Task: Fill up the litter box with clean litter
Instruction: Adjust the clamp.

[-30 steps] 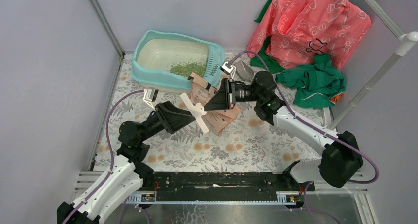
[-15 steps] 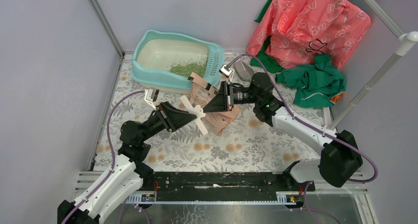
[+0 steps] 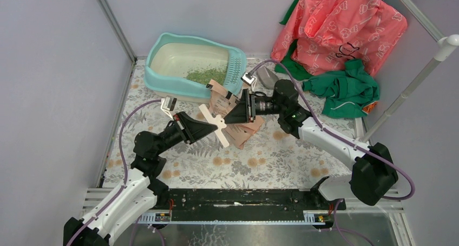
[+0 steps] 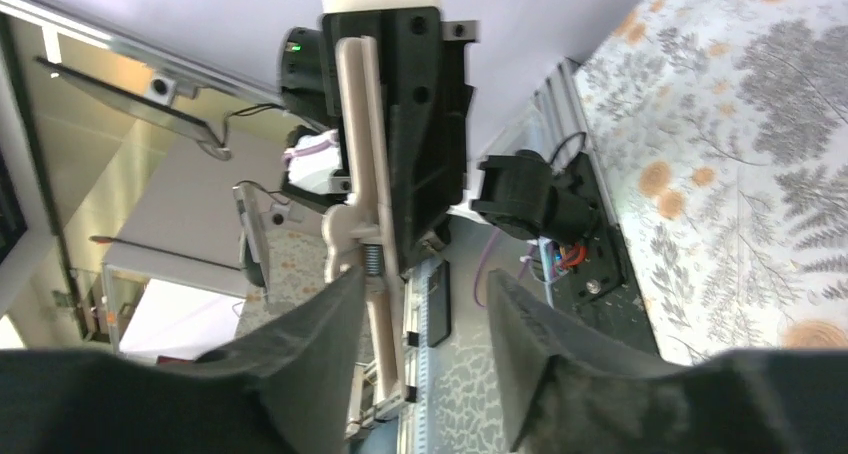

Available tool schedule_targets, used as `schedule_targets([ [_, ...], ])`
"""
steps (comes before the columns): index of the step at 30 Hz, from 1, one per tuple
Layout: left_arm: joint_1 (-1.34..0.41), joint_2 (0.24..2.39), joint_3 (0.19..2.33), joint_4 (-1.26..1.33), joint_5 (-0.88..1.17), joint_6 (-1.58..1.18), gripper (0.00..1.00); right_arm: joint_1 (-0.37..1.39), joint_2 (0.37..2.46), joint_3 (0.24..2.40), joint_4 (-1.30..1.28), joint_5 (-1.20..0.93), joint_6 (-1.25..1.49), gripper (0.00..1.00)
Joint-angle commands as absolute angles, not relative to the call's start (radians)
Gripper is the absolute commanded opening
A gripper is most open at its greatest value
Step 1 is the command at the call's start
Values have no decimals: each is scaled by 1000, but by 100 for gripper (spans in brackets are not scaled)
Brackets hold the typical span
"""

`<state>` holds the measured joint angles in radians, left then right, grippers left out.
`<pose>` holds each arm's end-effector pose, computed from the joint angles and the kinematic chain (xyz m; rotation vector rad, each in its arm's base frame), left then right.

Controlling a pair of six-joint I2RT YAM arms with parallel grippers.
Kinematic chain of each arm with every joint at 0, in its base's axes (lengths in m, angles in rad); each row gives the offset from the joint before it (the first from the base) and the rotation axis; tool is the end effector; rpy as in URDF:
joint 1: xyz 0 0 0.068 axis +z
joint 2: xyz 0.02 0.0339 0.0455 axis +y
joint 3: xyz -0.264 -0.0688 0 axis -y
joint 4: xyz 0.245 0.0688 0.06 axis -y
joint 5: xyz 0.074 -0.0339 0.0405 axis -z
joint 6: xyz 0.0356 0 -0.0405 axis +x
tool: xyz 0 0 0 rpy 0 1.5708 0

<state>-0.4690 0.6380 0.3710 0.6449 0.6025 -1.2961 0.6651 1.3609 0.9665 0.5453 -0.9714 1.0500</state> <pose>0.1301 -0.0886 0.3021 0.0236 1.5111 -1.8345 0.2236 0.2127 0.3471 -0.6601 1.7626 1.9651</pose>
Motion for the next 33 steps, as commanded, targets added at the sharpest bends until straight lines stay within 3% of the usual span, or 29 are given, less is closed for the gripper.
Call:
schedule_targets([
  [1, -461, 647, 393, 654, 609, -1311, 0, 670, 1311, 1026, 346, -915, 874, 63],
  [5, -460, 677, 421, 632, 655, -1340, 0, 647, 1261, 1061, 141, -858, 755, 73],
  [15, -457, 797, 457, 637, 800, -1370, 0, 517, 1149, 943, 118, -886, 768, 73],
  [26, -459, 1121, 352, 1392, 929, -1760, 0, 500, 1066, 725, 432, -968, 1032, 75],
  [33, -459, 1235, 341, 1574, 930, -1838, 1, 500, 1086, 696, 542, -968, 1128, 79],
])
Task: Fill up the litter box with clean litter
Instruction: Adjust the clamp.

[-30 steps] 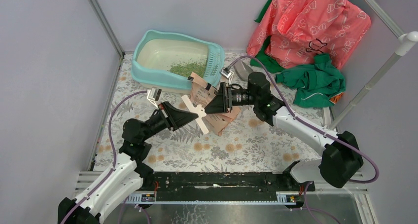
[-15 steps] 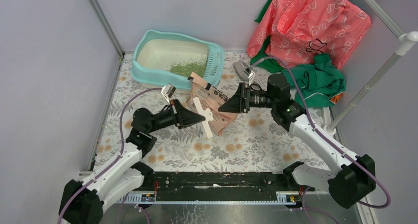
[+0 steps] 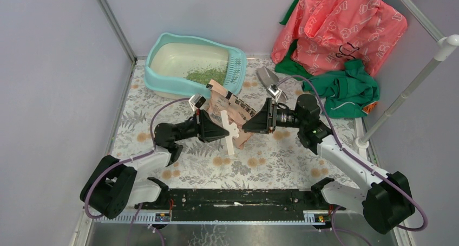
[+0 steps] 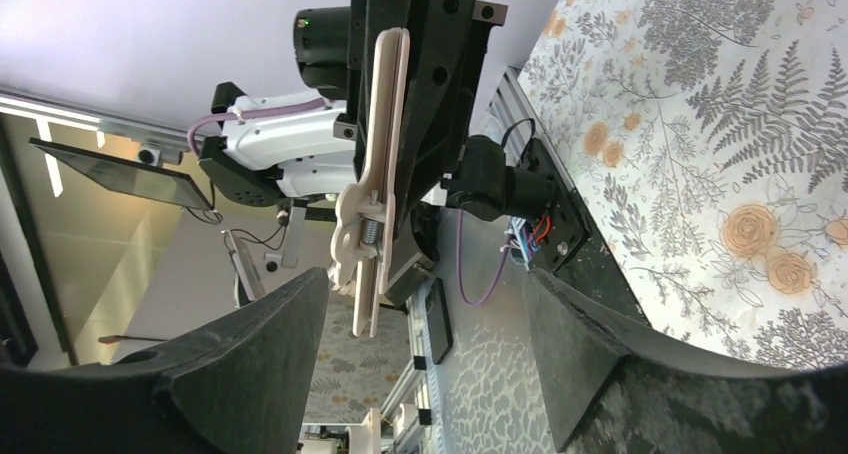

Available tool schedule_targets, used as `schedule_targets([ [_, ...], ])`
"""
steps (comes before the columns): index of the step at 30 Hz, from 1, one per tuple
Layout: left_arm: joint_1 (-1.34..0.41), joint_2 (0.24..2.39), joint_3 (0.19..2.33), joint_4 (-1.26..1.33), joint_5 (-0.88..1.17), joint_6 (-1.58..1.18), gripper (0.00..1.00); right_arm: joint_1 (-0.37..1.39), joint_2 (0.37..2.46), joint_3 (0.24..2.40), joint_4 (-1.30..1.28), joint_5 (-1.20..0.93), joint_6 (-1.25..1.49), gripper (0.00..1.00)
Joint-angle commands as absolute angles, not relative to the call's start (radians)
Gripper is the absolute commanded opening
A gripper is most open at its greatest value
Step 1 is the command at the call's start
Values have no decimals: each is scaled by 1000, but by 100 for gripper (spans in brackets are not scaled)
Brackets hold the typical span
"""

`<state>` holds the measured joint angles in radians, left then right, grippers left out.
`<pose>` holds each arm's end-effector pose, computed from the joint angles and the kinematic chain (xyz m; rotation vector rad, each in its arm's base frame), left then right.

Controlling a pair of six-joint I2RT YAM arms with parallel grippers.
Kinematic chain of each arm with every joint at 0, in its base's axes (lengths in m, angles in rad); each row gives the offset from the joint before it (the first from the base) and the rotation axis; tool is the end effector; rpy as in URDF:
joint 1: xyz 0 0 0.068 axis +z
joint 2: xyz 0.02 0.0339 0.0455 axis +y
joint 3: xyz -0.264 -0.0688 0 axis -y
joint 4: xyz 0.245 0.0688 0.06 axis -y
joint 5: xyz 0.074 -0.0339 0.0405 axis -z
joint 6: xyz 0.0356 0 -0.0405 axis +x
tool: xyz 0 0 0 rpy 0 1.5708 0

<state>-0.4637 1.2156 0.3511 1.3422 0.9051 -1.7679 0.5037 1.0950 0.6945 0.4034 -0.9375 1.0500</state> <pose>0.1825 -0.1226 0.2577 0.0384 1.7347 -2.2909 0.1991 0.1425 0.3082 -0.3806 1.9093 1.8473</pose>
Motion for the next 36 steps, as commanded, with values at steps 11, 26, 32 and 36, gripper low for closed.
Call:
schedule_targets([
  [11, -458, 1202, 348, 1356, 927, -1704, 0, 508, 1121, 716, 549, -963, 1146, 77],
  [26, -459, 1109, 397, 957, 881, -1470, 0, 594, 1171, 760, 509, -928, 1096, 72],
  [32, -459, 1111, 392, 961, 877, -1470, 0, 603, 1182, 764, 511, -922, 1093, 65],
  [36, -459, 1114, 387, 964, 876, -1471, 0, 609, 1188, 766, 512, -921, 1091, 62],
])
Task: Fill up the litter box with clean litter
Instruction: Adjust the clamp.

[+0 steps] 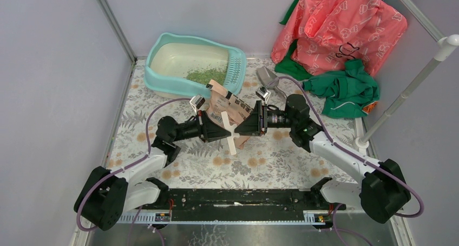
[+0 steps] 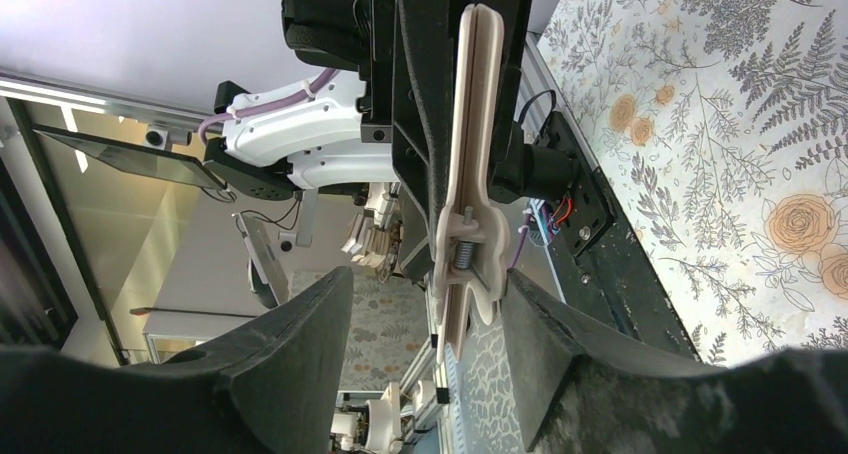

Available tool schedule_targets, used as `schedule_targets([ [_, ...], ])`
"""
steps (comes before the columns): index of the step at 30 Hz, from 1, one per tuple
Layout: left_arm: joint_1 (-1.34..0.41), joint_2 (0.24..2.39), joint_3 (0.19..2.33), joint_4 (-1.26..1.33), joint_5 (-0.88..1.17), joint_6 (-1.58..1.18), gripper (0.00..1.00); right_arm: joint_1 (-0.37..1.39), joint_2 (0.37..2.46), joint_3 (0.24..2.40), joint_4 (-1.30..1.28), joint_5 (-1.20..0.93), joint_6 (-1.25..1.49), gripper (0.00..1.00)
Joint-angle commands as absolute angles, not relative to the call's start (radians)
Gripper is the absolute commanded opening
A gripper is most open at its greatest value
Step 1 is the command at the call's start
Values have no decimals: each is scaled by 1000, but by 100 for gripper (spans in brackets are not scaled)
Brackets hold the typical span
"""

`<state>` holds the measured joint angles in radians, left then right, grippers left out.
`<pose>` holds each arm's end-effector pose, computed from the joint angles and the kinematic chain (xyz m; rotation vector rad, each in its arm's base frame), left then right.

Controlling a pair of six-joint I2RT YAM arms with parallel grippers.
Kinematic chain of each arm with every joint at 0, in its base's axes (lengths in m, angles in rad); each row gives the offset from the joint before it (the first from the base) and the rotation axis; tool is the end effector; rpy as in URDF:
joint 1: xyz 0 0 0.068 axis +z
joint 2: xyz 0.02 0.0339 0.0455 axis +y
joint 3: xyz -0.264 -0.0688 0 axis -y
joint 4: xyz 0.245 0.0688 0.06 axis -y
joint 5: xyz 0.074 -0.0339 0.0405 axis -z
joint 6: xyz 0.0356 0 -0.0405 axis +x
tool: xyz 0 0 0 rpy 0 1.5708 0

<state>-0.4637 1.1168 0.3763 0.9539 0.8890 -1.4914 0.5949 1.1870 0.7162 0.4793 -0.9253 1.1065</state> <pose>0.1842 -0.1230 0.2502 0.0367 1.8708 -2.0854 0.2012 0.1705 0.3014 -0.4153 1.9461 1.9325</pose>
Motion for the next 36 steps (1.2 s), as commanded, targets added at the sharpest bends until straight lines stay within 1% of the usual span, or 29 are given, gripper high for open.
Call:
schedule_targets([
  [1, -459, 1114, 385, 968, 876, -1472, 0, 611, 1189, 766, 512, -920, 1090, 61],
  [7, -458, 1115, 382, 974, 876, -1476, 1, 617, 1203, 764, 520, -917, 1091, 56],
  [10, -459, 1111, 379, 974, 875, -1477, 1, 619, 1206, 764, 518, -907, 1088, 46],
  [12, -459, 1108, 379, 974, 874, -1476, 3, 618, 1207, 765, 511, -902, 1083, 40],
  [13, -458, 1105, 376, 975, 876, -1478, 7, 620, 1207, 765, 510, -901, 1081, 36],
  [15, -459, 1102, 377, 975, 876, -1479, 24, 619, 1209, 765, 502, -894, 1076, 24],
  [18, -459, 1093, 377, 974, 876, -1483, 48, 619, 1210, 765, 494, -889, 1069, 14],
  [19, -459, 1091, 378, 969, 876, -1482, 51, 620, 1211, 765, 494, -888, 1068, 10],
  [21, -459, 1087, 379, 956, 875, -1477, 56, 619, 1210, 765, 494, -887, 1068, 6],
  [23, -458, 1086, 379, 950, 873, -1472, 57, 619, 1210, 765, 495, -886, 1066, 2],
  [25, -459, 1088, 378, 950, 872, -1473, 57, 619, 1212, 765, 495, -885, 1065, 0],
  [30, -446, 1078, 372, 938, 867, -1466, 57, 619, 1209, 779, 482, -883, 1055, 0],
  [32, -419, 1053, 371, 898, 867, -1444, 56, 617, 1204, 825, 386, -877, 981, 0],
  [33, -399, 1032, 374, 853, 864, -1425, 56, 618, 1202, 863, 281, -865, 920, 0],
  [36, -337, 943, 405, 583, 845, -1303, 56, 613, 1208, 1028, 4, -806, 717, 0],
])
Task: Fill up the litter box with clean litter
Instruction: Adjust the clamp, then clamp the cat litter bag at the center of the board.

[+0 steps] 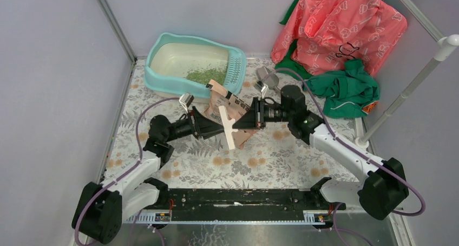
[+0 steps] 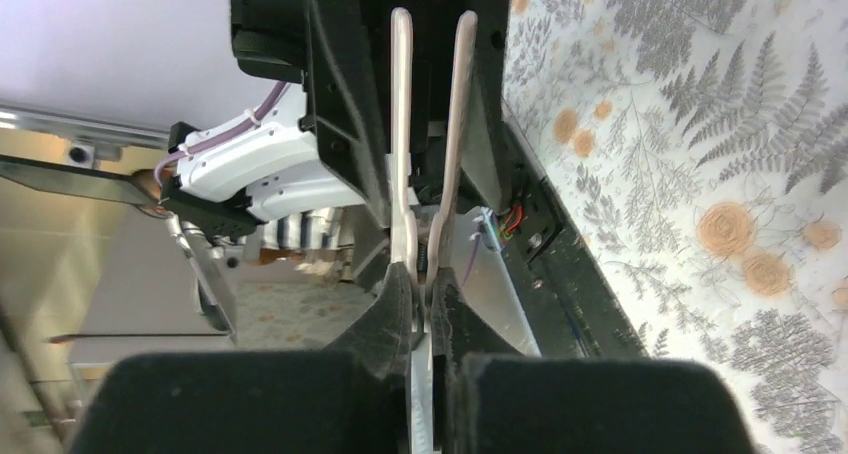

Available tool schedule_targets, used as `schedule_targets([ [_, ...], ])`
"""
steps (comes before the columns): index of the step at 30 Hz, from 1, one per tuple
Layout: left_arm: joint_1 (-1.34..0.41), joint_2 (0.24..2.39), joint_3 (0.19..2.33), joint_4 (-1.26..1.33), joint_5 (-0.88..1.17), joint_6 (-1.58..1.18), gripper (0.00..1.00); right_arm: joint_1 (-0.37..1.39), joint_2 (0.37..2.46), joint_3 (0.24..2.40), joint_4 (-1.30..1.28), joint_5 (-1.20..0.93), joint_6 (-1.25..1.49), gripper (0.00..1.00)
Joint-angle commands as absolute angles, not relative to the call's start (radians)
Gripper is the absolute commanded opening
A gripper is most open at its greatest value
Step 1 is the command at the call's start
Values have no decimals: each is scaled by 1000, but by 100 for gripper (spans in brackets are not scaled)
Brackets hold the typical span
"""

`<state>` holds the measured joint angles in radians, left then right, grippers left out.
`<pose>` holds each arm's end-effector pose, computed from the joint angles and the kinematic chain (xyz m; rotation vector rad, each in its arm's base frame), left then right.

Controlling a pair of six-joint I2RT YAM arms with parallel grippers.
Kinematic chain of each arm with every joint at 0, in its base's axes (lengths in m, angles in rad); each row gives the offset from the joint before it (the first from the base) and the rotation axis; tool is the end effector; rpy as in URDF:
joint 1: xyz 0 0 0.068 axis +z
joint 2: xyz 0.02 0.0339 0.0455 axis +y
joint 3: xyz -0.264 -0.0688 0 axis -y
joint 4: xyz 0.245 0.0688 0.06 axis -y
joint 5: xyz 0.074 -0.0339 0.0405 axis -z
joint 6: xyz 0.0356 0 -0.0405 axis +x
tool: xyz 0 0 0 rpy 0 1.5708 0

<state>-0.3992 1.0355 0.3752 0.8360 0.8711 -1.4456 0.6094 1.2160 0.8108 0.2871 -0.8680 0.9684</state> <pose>0.1839 -0.1071 0.2546 -0.0304 1.8582 -2.0018 0.2087 0.1788 0.3082 -0.4293 2.0034 1.8129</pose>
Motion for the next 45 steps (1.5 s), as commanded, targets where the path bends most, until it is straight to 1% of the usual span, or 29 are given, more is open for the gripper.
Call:
schedule_targets([
  [1, -324, 920, 426, 489, 833, -1248, 57, 609, 1216, 1086, -92, -779, 649, 0],
  [3, -314, 889, 479, 328, 803, -1153, 57, 607, 1247, 1216, -265, -706, 508, 0],
  [5, -312, 874, 505, 241, 778, -1099, 57, 606, 1287, 1338, -394, -625, 374, 0],
  [10, -310, 874, 492, 222, 775, -1089, 57, 607, 1437, 1610, -633, -379, 142, 0],
  [15, -310, 890, 502, 170, 781, -1052, 57, 607, 1586, 1778, -756, -232, -52, 0],
  [19, -310, 904, 535, 42, 753, -954, 57, 607, 1711, 1921, -849, -180, -165, 0],
  [24, -311, 919, 571, -138, 678, -835, 57, 607, 1877, 2151, -964, -161, -244, 0],
  [33, -309, 954, 562, -121, 683, -818, 58, 607, 1998, 2279, -1003, -257, -297, 0],
  [40, -309, 971, 554, -103, 685, -819, 58, 607, 2024, 2283, -967, -323, -256, 0],
  [45, -310, 966, 549, -98, 686, -822, 58, 608, 2049, 2280, -957, -328, -238, 0],
])
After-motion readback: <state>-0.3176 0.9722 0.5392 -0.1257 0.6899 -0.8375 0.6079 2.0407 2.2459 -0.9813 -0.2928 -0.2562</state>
